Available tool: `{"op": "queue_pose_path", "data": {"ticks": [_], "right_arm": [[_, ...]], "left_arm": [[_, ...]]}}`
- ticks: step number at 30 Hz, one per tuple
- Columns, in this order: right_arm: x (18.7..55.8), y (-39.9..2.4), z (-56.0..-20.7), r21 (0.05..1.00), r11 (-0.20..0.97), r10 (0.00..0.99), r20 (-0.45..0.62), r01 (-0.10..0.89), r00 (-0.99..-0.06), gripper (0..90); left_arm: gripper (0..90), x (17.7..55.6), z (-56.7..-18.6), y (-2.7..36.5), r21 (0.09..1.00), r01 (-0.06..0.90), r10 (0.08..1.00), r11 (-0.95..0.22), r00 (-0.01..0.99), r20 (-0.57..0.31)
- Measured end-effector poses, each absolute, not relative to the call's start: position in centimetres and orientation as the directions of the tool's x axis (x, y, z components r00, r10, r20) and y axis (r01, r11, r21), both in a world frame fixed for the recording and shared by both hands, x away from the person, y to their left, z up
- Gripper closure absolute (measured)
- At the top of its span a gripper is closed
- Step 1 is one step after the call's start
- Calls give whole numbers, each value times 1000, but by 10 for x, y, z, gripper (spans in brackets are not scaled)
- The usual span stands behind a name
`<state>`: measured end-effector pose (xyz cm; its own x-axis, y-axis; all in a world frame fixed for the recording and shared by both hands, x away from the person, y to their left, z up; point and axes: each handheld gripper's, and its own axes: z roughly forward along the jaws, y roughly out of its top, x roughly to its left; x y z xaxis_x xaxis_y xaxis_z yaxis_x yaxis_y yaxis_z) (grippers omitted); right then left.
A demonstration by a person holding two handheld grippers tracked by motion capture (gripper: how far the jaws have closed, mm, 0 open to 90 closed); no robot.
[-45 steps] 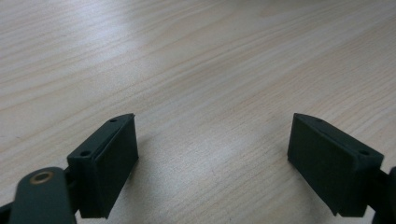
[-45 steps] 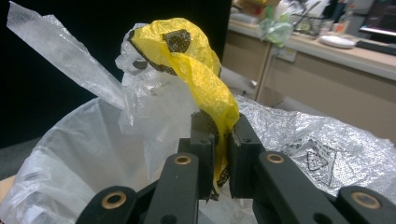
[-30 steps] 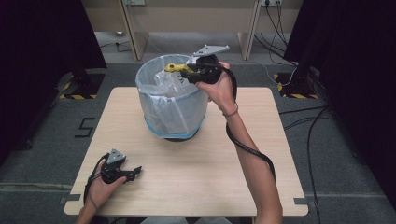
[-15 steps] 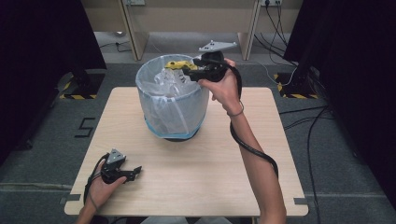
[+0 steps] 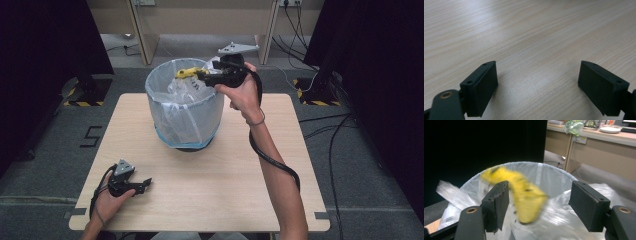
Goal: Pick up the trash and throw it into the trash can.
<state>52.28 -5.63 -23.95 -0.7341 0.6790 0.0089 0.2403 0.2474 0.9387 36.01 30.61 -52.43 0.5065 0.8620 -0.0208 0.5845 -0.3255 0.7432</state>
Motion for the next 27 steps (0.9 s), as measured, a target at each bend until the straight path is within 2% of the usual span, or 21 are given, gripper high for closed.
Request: {"op": "queue_pose_path", "data": {"ticks": [16,27], "right_arm": [[522,-68,-246,930,260,700,4,260,-714,302],[513,-110,-266,926,233,735,31,296,-677,302]], "left_arm": [[151,360,-524,306,745,583,862,-324,507,-22],[151,360,-524,306,744,584,862,-325,507,-22]]}}
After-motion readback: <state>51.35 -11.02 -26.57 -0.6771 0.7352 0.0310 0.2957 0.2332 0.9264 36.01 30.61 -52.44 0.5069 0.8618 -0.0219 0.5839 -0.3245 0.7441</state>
